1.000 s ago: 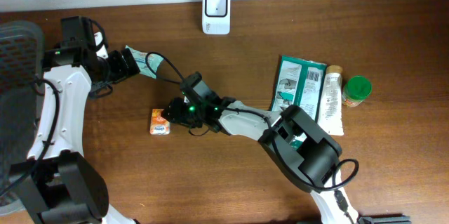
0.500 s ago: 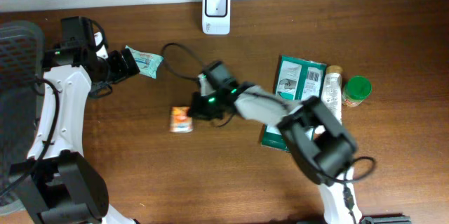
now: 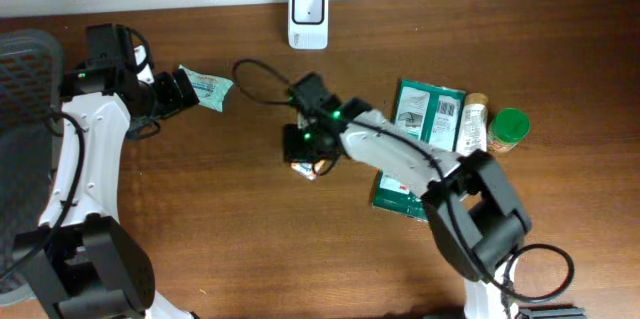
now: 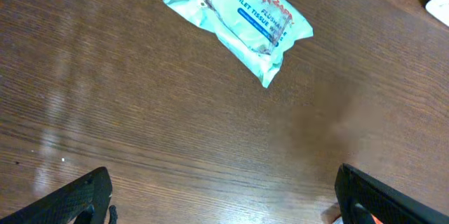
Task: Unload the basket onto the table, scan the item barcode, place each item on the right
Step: 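Grasp the orange snack packet with the right gripper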
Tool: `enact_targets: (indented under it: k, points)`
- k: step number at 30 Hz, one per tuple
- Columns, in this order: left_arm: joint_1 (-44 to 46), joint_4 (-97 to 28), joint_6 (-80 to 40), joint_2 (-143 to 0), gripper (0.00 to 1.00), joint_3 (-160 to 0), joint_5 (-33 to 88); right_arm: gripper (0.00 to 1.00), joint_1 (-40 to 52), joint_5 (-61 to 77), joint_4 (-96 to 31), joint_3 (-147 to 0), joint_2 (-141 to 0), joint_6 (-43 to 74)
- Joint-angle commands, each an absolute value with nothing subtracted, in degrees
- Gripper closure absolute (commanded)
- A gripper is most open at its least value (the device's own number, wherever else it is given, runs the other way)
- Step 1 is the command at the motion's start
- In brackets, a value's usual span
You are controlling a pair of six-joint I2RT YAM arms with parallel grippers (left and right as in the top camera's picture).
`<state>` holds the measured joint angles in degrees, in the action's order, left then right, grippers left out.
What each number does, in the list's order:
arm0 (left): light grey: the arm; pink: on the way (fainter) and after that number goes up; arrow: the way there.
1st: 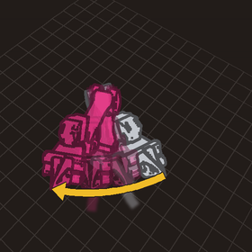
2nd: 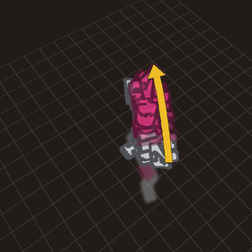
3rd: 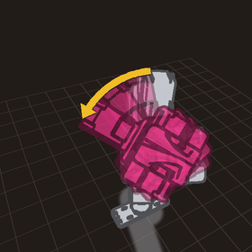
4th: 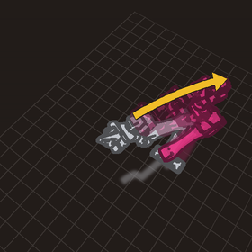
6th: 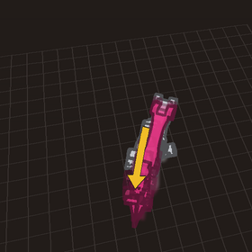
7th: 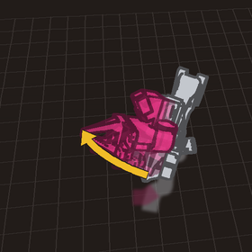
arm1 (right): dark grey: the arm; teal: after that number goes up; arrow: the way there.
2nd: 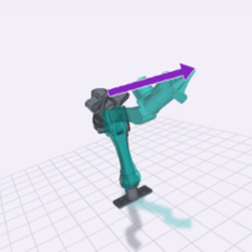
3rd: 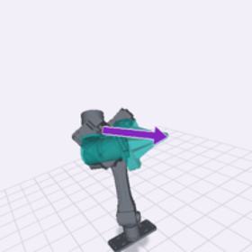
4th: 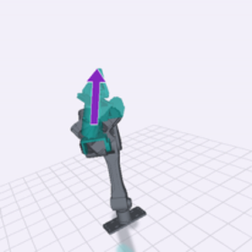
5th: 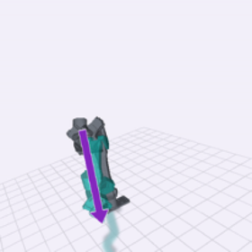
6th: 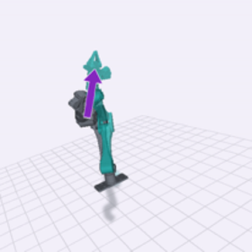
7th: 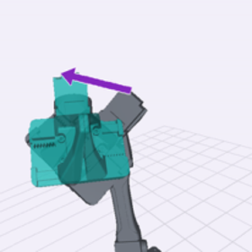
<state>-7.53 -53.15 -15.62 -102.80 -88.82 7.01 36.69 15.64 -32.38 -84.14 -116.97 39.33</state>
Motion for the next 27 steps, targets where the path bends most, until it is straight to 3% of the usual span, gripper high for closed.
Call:
enact_targets:
  k: [1, 8, 14, 16, 17, 20, 27]
  points:
    - [-7.79, -53.06, -15.53, -103.07, 0.01, -88.97, 6.57, 0.95, 38.76, 4.56, -27.46, -84.42, -119.59, 48.75]
    - [-7.79, -53.06, -15.53, -103.07, 0.01, -88.97, 6.57, 0.96, 40.27, 10.81, -32.64, -84.49, -121.75, 45.23]
    - [-7.79, -53.06, -15.51, -103.04, 0.01, -88.97, 6.57, 0.96, 32.51, 15.0, -54.5, -95.02, -119.94, 24.49]
    - [-7.79, -53.06, -15.53, -103.07, 0.01, -88.97, 6.57, 0.89, 30.55, 18.02, -56.69, -97.8, -118.63, 14.15]
    - [-7.79, -53.06, -15.53, -103.07, 0.01, -88.97, 6.55, 0.79, 27.57, 18.04, -59.42, -98.61, -118.63, 6.96]
    - [-7.79, -53.06, -15.53, -103.07, 0.01, -88.97, 6.57, 0.64, 22.0, 24.38, -59.99, -96.38, -120.05, -2.59]
    - [-7.79, -53.06, -15.53, -103.07, 0.01, -88.97, 6.57, 0.64, 20.95, 31.81, -57.78, -92.53, -127.2, -10.07]
